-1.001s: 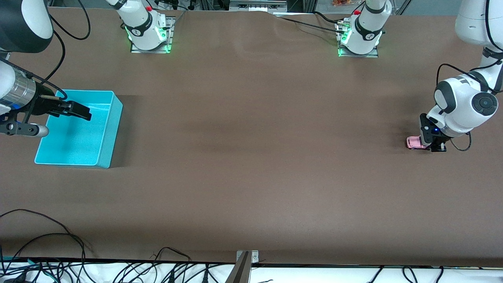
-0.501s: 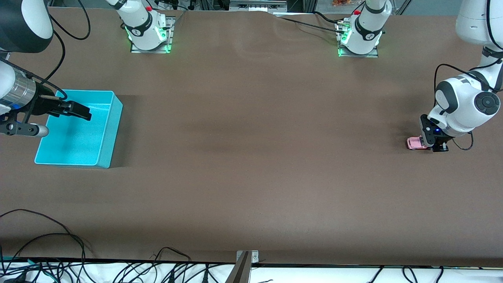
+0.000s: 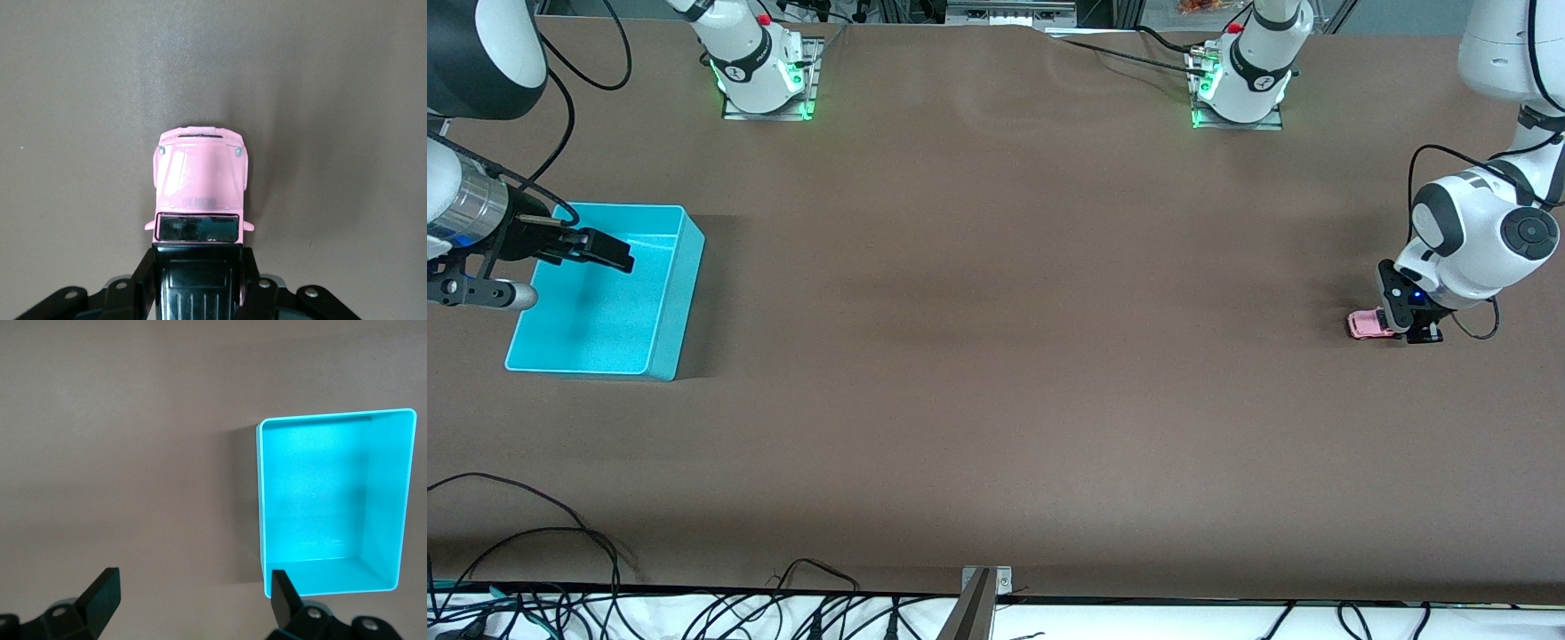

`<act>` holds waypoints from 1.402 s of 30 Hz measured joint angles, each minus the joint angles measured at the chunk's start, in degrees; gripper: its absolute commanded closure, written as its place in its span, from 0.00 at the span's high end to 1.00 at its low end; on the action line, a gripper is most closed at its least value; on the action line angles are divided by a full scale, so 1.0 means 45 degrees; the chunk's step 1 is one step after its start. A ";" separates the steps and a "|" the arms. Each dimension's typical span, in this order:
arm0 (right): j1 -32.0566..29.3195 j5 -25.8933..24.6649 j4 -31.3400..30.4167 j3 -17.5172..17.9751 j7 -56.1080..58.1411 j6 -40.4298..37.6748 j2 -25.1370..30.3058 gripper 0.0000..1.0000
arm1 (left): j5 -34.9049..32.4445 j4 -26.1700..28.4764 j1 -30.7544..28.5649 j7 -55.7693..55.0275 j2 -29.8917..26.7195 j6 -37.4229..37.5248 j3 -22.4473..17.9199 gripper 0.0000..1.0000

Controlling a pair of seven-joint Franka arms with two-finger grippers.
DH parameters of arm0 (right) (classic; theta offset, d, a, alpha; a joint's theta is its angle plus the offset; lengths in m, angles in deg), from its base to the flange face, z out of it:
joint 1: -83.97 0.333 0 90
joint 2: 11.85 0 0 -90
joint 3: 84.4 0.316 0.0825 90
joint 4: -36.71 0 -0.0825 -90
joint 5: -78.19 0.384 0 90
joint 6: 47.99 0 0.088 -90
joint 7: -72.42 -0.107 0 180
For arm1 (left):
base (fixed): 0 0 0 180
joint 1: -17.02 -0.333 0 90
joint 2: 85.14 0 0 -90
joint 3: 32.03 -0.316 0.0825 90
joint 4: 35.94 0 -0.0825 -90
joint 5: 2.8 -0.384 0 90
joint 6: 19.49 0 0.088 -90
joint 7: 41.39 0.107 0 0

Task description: Wind and store pink jeep toy

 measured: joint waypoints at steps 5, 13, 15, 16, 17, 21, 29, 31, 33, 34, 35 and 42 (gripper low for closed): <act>0.0000 0.0000 0.0000 0.0000 0.0000 0.0000 0.0000 1.00 | 0.0034 -0.0027 -0.0001 -0.0069 0.0015 0.0010 -0.0004 0.41; 0.0000 0.0000 0.0000 0.0000 0.0000 0.0000 0.0000 1.00 | 0.0063 -0.0039 -0.0005 -0.0128 0.0033 0.0014 -0.0009 1.00; 0.0000 0.0000 0.0000 0.0000 0.0000 0.0000 0.0000 1.00 | 0.0064 -0.0044 -0.0018 -0.0144 0.0080 0.0013 -0.0014 1.00; 0.0000 0.0000 0.0000 0.0000 0.0000 0.0000 0.0000 1.00 | 0.0064 -0.0048 -0.0029 -0.0154 0.0105 0.0008 -0.0015 1.00; 0.0000 0.0000 0.0000 0.0000 0.0000 0.0000 0.0000 1.00 | 0.0064 -0.0052 -0.0037 -0.0161 0.0122 0.0007 -0.0017 1.00; 0.0000 0.0000 0.0000 0.0000 0.0000 0.0000 0.0000 1.00 | 0.0065 -0.0092 -0.0066 -0.0186 0.0186 0.0001 -0.0026 1.00; 0.0000 0.0000 0.0000 0.0000 0.0000 0.0000 0.0000 1.00 | 0.0066 -0.0161 -0.0072 -0.0233 0.0197 0.0001 -0.0028 1.00; 0.0000 0.0000 0.0000 0.0000 0.0000 0.0000 0.0000 1.00 | 0.0066 -0.0164 -0.0072 -0.0237 0.0197 0.0001 -0.0028 1.00; 0.0000 0.0000 0.0000 0.0000 0.0000 0.0000 0.0000 1.00 | 0.0066 -0.0183 -0.0073 -0.0242 0.0197 -0.0001 -0.0028 1.00; 0.0000 0.0000 0.0000 0.0000 0.0000 0.0000 0.0000 1.00 | 0.0067 -0.0206 -0.0073 -0.0246 0.0197 -0.0004 -0.0028 1.00; 0.0000 0.0000 0.0000 0.0000 0.0000 0.0000 0.0000 1.00 | 0.0067 -0.0241 -0.0073 -0.0256 0.0195 -0.0007 -0.0029 1.00; 0.0000 0.0000 0.0000 0.0000 0.0000 0.0000 0.0000 1.00 | 0.0071 -0.0435 -0.0072 -0.0298 0.0037 -0.0035 -0.0029 1.00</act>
